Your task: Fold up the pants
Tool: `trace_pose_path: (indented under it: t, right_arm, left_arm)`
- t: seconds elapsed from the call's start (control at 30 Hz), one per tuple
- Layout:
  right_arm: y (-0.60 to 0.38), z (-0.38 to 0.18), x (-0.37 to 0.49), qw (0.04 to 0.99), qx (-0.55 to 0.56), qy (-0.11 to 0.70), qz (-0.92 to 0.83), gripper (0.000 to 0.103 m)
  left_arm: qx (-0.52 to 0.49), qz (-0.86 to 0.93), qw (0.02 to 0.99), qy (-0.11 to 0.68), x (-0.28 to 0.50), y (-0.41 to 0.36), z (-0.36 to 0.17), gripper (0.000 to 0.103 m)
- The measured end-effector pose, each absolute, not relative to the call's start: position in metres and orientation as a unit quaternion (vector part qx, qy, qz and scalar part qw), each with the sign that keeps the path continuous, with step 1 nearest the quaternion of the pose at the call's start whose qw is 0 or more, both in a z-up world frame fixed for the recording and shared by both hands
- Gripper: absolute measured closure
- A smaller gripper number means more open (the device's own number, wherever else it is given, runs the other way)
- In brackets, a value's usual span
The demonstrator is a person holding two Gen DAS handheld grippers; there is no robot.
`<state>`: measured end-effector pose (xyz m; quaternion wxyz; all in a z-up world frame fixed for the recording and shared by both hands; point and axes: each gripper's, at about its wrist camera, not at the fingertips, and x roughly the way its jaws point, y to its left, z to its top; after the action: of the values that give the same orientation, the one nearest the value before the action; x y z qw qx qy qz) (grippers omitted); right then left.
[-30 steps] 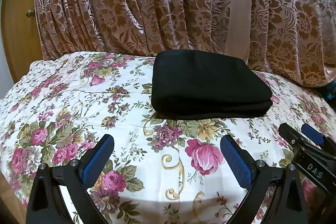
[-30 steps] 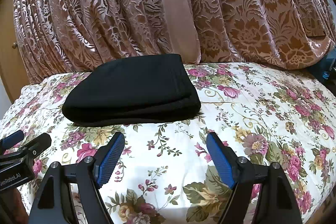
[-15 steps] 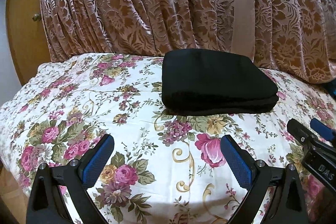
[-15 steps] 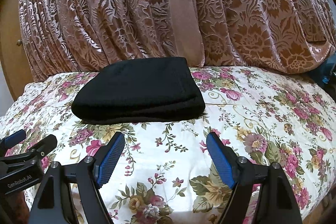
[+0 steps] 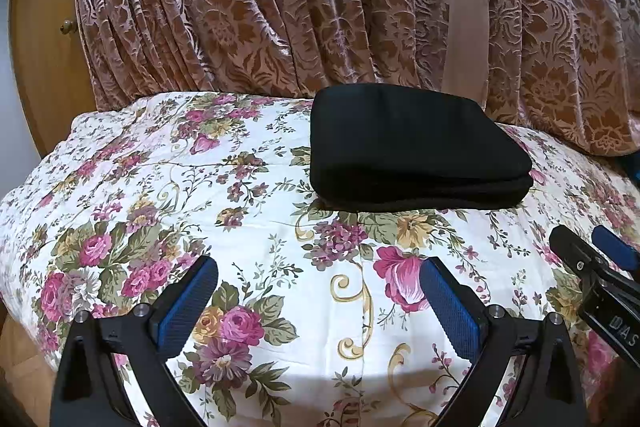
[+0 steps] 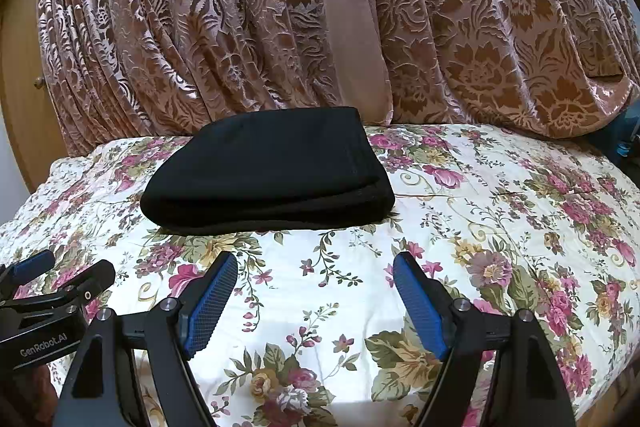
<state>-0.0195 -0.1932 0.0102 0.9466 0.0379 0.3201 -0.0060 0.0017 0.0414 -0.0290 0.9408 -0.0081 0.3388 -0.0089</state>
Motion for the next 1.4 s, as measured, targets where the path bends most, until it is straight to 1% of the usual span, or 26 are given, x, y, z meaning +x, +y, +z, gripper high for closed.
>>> trace_pose_path:
  t: [1.4]
  right_arm:
    - [-0.1945,0.0069,-0.0180,0.943,0.045,0.328,-0.002,0.022]
  left_arm:
    - [-0.016,-0.017,0.934,0.357,0.0020,0.0367,-0.0317,0.002]
